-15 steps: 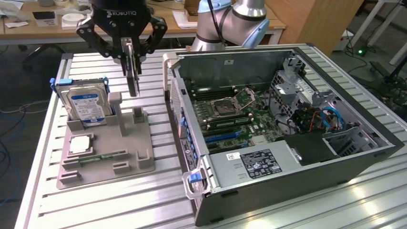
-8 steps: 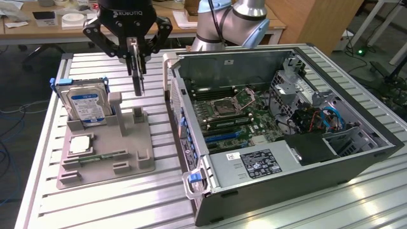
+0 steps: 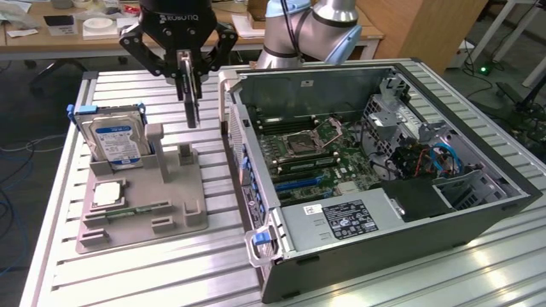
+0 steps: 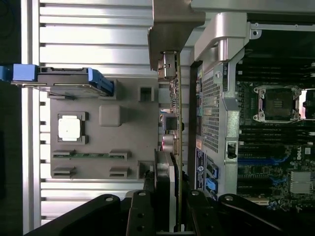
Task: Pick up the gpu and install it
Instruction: 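Pick up the gpu and move the gpu toward the slot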
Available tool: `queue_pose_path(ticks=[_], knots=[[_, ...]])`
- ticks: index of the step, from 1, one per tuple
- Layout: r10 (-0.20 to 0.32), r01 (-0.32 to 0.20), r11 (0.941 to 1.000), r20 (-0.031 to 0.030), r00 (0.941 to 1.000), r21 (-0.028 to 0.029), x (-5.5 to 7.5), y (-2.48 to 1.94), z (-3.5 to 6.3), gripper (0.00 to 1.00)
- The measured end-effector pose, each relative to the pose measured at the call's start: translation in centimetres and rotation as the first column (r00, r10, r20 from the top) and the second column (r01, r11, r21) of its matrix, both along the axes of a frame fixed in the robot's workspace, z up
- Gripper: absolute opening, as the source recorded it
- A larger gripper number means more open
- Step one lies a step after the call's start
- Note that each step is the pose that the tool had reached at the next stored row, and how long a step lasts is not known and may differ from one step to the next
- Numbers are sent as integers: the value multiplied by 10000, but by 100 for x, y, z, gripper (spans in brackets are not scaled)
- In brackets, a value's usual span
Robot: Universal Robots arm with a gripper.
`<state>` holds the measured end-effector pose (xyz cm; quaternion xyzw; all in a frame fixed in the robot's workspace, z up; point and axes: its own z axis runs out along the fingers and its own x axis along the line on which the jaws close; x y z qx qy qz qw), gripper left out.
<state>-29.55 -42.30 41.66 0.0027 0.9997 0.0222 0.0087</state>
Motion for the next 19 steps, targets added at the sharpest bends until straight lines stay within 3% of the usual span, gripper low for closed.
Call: queue_pose_path(ticks=[19], knots=[[0,0,10000,0,10000,-1,185,0,0,29]])
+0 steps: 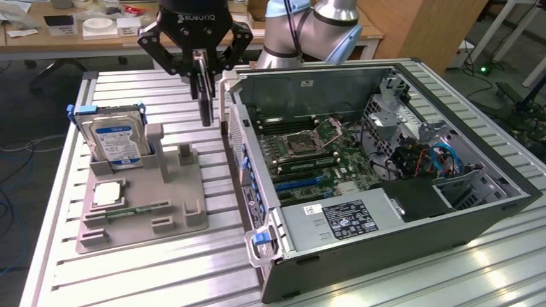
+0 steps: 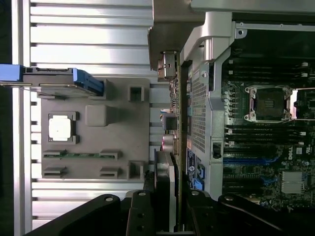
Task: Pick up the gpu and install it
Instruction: 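Pick up the gpu and move the gpu toward the slot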
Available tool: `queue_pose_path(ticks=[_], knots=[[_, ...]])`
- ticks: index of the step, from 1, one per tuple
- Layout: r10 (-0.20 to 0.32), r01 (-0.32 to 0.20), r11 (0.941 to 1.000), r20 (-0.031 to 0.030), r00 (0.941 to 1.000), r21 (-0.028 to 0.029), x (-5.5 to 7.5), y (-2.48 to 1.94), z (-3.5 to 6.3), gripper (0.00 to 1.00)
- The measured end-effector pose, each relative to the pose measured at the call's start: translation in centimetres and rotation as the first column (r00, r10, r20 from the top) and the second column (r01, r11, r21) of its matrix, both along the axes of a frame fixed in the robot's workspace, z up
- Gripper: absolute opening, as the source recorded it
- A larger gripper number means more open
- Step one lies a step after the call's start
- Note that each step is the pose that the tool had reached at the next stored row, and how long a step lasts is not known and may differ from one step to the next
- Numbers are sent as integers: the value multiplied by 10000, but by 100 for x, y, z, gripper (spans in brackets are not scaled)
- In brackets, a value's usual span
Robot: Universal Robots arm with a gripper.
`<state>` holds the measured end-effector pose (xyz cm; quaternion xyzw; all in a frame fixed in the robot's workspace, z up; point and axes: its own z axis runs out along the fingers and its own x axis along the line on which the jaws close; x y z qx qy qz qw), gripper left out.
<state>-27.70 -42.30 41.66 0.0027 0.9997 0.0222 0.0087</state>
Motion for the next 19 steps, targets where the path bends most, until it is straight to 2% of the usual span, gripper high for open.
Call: queue_pose_path(ticks=[19], knots=[[0,0,10000,0,10000,1,199,0,0,29]])
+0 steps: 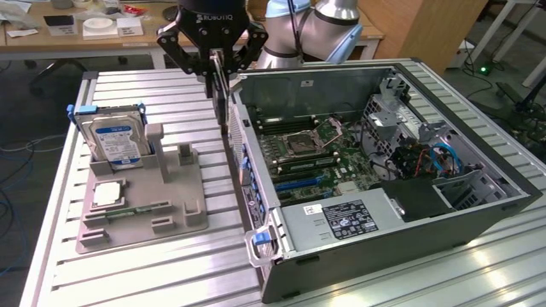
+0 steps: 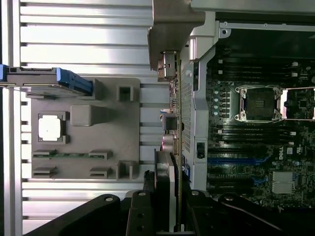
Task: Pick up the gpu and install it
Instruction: 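Pick up the gpu and move the gpu toward the slot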
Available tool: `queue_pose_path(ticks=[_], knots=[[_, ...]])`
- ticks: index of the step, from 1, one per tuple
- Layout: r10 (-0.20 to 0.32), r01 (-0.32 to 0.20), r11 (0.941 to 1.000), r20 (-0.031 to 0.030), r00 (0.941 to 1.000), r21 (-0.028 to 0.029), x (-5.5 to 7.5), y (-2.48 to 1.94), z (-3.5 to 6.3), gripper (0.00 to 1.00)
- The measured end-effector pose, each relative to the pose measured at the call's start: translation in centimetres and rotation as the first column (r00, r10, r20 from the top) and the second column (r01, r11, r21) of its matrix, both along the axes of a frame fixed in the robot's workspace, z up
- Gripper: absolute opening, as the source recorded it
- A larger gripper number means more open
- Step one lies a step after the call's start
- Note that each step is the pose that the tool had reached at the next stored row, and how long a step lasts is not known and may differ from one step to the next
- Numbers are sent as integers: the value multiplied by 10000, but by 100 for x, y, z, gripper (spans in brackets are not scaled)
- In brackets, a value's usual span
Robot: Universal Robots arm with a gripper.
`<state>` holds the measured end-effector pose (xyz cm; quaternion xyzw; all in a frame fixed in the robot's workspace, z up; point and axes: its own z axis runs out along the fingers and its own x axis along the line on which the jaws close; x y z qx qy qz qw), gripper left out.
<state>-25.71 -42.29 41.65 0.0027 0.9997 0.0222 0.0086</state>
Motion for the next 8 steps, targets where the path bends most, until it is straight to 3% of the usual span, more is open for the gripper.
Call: queue_pose_path(ticks=[8], knots=[[0,0,10000,0,10000,-1,78,0,0,29]])
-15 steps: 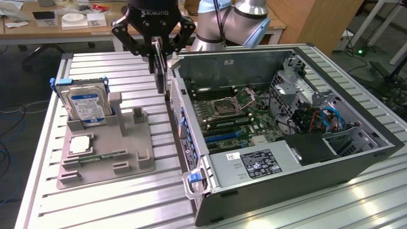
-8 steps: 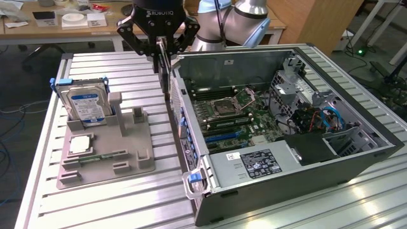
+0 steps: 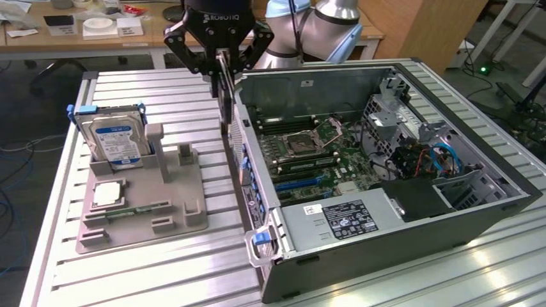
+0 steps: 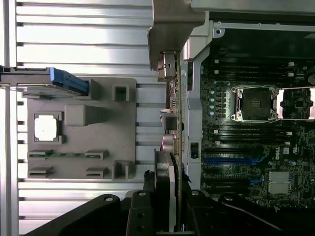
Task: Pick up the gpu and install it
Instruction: 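Pick up the gpu and move the gpu toward the slot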
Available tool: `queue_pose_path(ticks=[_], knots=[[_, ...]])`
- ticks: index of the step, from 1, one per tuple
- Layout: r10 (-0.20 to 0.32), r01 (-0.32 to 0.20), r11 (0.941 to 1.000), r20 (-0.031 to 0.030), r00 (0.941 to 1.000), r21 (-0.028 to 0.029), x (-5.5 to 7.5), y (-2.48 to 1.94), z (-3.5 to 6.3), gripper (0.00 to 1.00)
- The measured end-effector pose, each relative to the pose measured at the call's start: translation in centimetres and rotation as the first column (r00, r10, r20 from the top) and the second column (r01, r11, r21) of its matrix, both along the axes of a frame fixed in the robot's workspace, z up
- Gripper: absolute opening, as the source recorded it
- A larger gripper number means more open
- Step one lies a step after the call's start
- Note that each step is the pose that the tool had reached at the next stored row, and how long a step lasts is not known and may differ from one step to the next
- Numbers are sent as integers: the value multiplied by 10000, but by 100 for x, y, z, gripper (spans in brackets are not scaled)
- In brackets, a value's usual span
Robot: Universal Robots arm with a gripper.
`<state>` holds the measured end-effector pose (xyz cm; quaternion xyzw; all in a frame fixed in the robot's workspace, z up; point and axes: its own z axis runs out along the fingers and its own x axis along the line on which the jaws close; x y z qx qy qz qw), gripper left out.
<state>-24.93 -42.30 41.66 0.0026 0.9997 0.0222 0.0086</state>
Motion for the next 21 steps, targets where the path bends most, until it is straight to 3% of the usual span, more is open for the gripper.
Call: queue_pose_path(ticks=[21], knots=[[0,0,10000,-2,10000,0,240,0,0,29]])
